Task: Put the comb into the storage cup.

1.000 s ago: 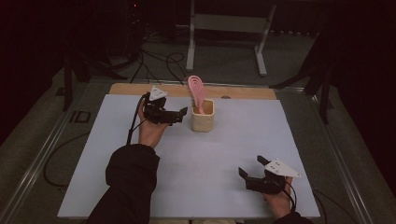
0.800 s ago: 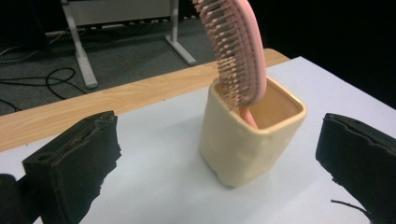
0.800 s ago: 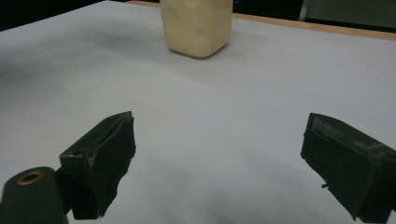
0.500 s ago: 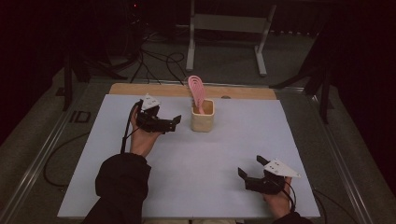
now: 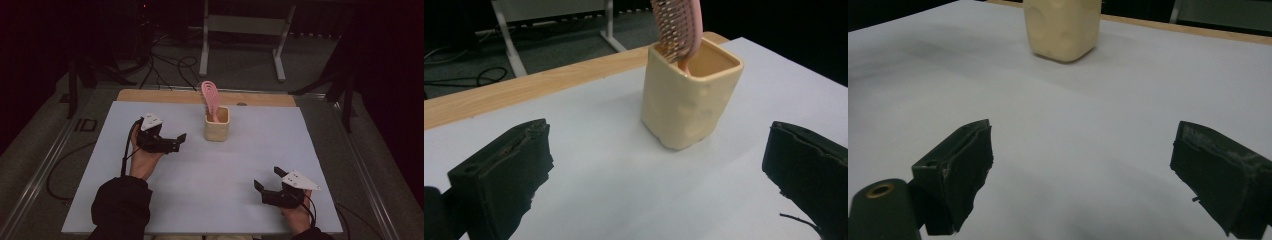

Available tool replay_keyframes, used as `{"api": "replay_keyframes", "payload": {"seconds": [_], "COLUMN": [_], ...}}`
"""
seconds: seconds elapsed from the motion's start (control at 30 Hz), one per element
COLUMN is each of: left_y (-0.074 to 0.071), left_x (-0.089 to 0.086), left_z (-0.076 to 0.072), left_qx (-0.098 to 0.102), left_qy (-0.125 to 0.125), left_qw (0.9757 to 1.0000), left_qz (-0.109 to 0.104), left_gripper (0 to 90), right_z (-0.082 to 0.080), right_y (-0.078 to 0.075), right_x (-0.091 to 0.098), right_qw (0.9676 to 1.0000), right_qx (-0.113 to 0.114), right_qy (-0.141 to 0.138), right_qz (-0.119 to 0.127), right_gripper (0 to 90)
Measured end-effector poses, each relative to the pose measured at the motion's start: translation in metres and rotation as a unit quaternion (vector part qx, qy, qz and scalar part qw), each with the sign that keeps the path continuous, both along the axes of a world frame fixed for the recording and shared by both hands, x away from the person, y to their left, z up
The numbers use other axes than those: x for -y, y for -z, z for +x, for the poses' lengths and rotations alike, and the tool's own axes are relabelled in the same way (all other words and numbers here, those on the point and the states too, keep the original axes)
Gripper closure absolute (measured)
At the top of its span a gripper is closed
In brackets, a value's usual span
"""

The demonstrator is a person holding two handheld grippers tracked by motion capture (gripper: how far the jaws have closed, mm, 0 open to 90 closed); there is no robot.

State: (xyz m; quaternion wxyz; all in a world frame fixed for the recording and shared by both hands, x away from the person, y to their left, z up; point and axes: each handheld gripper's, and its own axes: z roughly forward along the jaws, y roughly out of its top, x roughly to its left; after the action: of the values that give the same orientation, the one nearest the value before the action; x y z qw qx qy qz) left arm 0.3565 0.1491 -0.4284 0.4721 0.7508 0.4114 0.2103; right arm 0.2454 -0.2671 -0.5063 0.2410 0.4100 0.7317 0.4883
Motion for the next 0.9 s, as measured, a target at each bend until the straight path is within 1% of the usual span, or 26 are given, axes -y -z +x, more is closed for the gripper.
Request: {"api": "replay_keyframes", "payload": {"seconds": [0.13,0.63,0.8,0.9], "left_y": [0.003,0.015,0.018,0.021], "left_x": [-0.006,-0.033,-0.038,-0.041], "left_z": [-0.007,-0.035,-0.041,-0.047], "left_qx": [0.004,0.013,0.014,0.016], "left_qy": [-0.001,-0.014,-0.017,-0.019], "left_qw": [0.9999,0.9998,0.9998,0.9997], "left_qz": [0.010,0.006,0.004,0.007], "left_gripper": [0.0,0.0,0.0,0.0], "right_z": [0.000,0.000,0.001,0.001], "right_y": [0.000,0.001,0.001,0.001], "right_x": [0.000,-0.002,-0.002,-0.002], "right_qw": [1.0000,1.0000,1.0000,1.0000], "right_qx": [0.001,0.001,0.001,0.001], "right_qy": [0.000,-0.001,-0.002,-0.001], "right_qz": [-0.002,-0.001,-0.001,0.000], "right_gripper": [9.4,9.4,9.4,9.4]}}
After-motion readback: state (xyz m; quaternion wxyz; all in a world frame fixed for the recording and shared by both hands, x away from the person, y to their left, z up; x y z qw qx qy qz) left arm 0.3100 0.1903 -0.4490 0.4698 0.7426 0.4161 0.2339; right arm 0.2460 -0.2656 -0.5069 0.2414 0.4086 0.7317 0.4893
